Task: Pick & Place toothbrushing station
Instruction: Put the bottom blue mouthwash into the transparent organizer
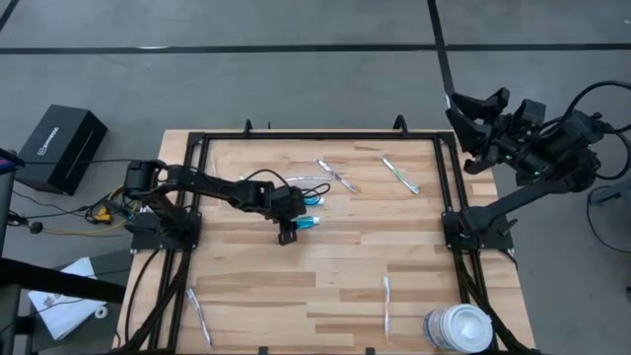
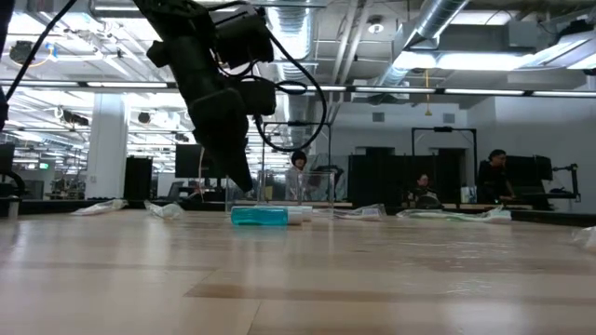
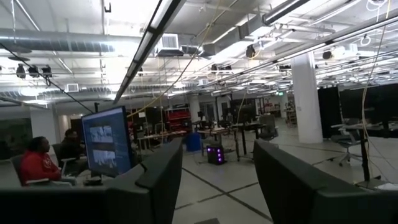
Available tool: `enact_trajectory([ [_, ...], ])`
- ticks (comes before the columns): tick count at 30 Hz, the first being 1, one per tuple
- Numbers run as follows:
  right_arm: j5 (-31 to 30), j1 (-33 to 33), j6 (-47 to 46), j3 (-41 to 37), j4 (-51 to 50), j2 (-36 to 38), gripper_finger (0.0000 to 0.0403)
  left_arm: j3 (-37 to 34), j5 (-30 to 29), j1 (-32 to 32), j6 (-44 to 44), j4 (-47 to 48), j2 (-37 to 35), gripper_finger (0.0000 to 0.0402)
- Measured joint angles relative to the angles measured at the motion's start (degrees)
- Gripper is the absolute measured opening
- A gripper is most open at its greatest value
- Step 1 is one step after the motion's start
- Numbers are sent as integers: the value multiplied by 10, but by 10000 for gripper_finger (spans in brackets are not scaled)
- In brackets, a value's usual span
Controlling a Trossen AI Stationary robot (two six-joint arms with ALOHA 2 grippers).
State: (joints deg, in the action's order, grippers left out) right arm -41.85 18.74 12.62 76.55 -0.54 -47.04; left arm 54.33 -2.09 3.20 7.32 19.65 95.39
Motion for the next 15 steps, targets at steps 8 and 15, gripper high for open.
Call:
enact_trajectory([
  [8, 0, 0, 0, 0, -3, 7, 188, 0, 6, 2, -11, -16, 31, 168],
  [15, 0, 0, 0, 0, -6, 6, 188, 1, 21, 2, -9, -32, 79, 168],
])
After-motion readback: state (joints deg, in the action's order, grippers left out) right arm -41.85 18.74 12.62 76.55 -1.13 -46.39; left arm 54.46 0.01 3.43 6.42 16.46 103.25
